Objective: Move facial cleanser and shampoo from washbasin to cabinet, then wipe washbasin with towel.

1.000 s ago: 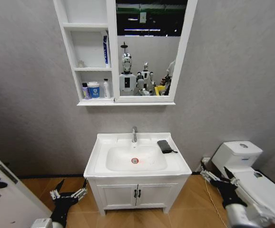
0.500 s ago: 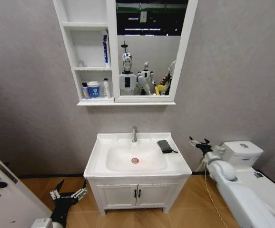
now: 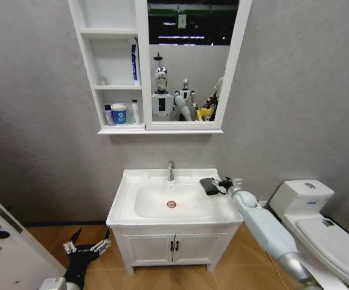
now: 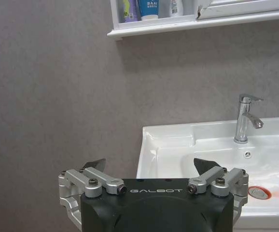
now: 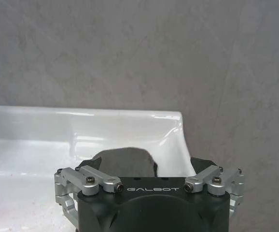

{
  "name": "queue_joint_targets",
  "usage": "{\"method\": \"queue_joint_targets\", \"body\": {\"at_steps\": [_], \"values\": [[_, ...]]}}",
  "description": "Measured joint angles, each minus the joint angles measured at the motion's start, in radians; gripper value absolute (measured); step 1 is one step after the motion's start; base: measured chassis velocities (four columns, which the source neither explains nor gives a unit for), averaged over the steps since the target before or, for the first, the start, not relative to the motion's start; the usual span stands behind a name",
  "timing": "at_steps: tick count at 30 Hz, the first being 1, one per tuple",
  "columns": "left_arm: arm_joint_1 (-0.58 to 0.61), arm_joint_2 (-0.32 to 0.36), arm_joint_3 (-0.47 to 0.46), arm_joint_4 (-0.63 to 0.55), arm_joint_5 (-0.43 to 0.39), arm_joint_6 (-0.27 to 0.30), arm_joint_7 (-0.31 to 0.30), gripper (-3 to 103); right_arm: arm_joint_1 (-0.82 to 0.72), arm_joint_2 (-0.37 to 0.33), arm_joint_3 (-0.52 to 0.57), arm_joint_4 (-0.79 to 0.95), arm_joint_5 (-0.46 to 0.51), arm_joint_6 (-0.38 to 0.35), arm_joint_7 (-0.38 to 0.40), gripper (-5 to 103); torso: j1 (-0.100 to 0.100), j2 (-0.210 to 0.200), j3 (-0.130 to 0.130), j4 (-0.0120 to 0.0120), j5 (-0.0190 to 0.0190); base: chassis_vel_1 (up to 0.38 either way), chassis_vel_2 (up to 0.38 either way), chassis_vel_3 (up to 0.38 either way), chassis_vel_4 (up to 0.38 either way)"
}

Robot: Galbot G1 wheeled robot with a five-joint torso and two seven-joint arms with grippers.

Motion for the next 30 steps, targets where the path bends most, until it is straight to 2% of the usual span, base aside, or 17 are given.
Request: {"method": "queue_joint_targets", "body": {"at_steps": [7,16,18,19,20,21,23,26,27,28,29,30], "values": [[0.0,0.0,0.0,0.0,0.0,0.0,0.0,100,0.042,0.065,-0.023,-0.118,-0.053,0.024,-0.032,102,0.0,0.0,0.0,0.0002,0.0001,0.0,0.0,0.0,0.0],[0.0,0.0,0.0,0.0,0.0,0.0,0.0,100,0.077,0.101,-0.03,-0.222,-0.078,0.047,-0.05,95,0.0,0.0,0.0,0.0001,0.0001,0.0,0.0,0.0,0.0],[0.0,0.0,0.0,0.0,0.0,0.0,0.0,100,0.09,0.116,-0.03,-0.259,-0.077,0.055,-0.057,89,0.0,0.0,0.0,0.0001,0.0,0.0,0.0,0.0,0.0],[0.0,0.0,0.0,0.0,0.0,0.0,0.0,100,0.09,0.116,-0.03,-0.259,-0.077,0.055,-0.057,89,0.0,0.0,0.0,0.0001,0.0,0.0,0.0,0.0,0.0],[0.0,0.0,0.0,0.0,0.0,0.0,0.0,100,0.096,0.126,-0.029,-0.278,-0.08,0.062,-0.062,83,0.0,0.0,0.0,0.0001,0.0,0.0,0.0,0.0,0.0],[0.0,0.0,0.0,0.0,0.0,0.0,0.0,100,0.096,0.126,-0.029,-0.278,-0.08,0.062,-0.062,83,0.0,0.0,0.0,0.0001,0.0,0.0,0.0,0.0,0.0],[0.0,0.0,0.0,0.0,0.0,0.0,0.0,100,0.098,0.134,-0.021,-0.293,-0.086,0.068,-0.064,73,0.0,0.0,0.0,0.0002,0.0001,0.0,0.0,0.0,0.0],[0.0,0.0,0.0,0.0,0.0,0.0,0.0,100,0.095,0.132,-0.018,-0.292,-0.086,0.068,-0.064,67,0.0,0.0,0.0,0.0003,0.0,0.0,0.0,0.0,0.0],[0.0,0.0,0.0,0.0,0.0,0.0,0.0,100,0.089,0.126,-0.015,-0.284,-0.086,0.068,-0.064,61,0.0,0.0,0.0,0.0003,0.0002,0.0,0.0,0.0,0.0],[0.0,0.0,0.0,0.0,0.0,0.0,0.0,100,0.083,0.119,-0.013,-0.275,-0.086,0.066,-0.062,51,0.0,0.0,0.0,0.0004,0.0002,0.0,0.0,0.0,0.0],[0.0,0.0,0.0,0.0,0.0,0.0,0.0,100,0.083,0.119,-0.013,-0.275,-0.086,0.066,-0.062,51,0.0,0.0,0.0,0.0004,0.0002,0.0,0.0,0.0,0.0],[0.0,0.0,0.0,0.0,0.0,0.0,0.0,100,0.077,0.112,-0.012,-0.267,-0.086,0.063,-0.06,45,0.0,0.0,0.0,0.0003,0.0001,0.0,0.0,0.0,0.0]]}}
